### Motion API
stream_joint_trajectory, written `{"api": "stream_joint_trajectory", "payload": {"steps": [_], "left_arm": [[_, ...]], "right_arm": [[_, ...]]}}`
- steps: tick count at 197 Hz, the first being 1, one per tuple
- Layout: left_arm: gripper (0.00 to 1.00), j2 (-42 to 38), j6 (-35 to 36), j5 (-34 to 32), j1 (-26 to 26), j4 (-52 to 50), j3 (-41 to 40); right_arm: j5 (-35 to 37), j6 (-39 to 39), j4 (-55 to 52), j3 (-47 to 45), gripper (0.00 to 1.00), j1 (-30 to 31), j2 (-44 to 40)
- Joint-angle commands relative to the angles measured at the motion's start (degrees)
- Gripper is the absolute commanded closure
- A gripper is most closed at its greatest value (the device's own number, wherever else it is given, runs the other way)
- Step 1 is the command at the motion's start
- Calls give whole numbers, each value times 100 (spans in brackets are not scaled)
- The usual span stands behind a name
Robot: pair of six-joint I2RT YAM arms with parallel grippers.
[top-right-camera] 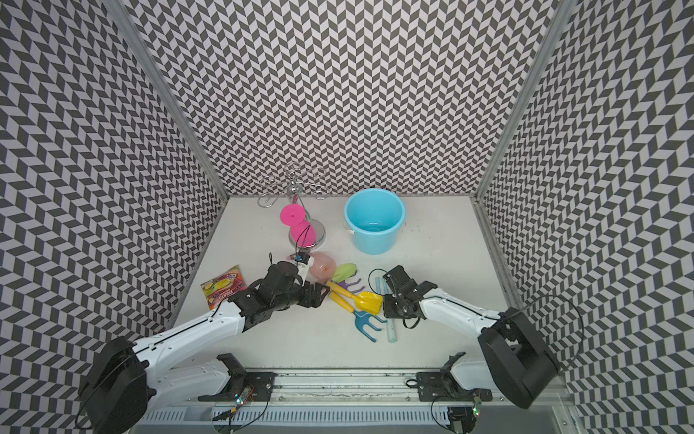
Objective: Organize the gardening tools
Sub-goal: Pick up the gardening tool from the center of the board.
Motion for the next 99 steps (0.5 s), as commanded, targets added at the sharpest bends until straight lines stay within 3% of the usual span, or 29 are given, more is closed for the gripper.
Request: {"api": "stream_joint_trajectory", "payload": {"steps": [1,99], "left_arm": [[16,87,83,-111,-99,65,183],[16,246,290,-172,-292,49,322]], "right_arm": [[271,27,4,20,68,40,147],[816,243,159,87,83,0,535]]}}
